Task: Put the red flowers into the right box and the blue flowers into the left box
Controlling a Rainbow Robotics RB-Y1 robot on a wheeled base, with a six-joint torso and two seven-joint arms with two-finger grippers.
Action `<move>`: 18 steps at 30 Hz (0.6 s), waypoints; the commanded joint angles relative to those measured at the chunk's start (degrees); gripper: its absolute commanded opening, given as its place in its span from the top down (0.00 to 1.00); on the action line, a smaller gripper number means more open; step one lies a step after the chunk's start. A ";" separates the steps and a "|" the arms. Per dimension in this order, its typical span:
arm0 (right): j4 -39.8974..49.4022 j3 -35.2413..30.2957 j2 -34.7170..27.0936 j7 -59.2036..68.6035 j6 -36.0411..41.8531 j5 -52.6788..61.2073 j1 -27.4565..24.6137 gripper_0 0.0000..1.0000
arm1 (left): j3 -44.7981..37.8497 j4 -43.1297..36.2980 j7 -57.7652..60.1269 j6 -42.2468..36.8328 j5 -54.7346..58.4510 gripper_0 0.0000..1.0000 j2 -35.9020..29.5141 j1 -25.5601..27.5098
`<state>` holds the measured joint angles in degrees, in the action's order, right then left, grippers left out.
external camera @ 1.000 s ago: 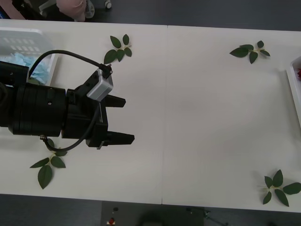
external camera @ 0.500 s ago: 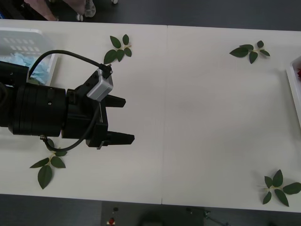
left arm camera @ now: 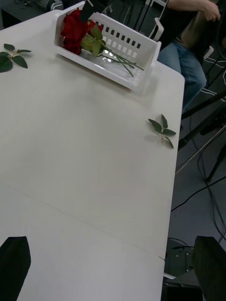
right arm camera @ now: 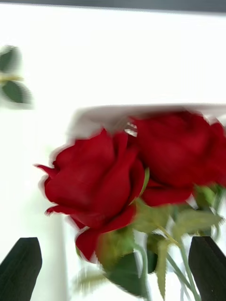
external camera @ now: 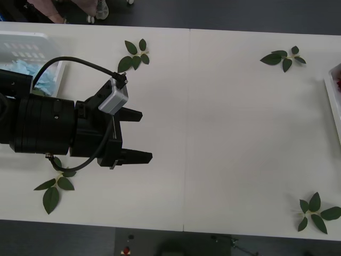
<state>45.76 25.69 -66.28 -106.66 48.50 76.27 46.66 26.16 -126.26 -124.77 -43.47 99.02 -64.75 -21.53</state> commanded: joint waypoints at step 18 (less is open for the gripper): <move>39.05 -18.66 -7.37 -48.34 11.09 49.94 -26.19 0.07 | -1.02 -0.74 -0.12 0.23 -0.41 0.00 -0.38 -0.97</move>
<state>82.08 8.08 -73.39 -154.56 57.98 124.37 19.01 26.15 -126.25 -124.77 -43.48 99.01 -64.75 -21.53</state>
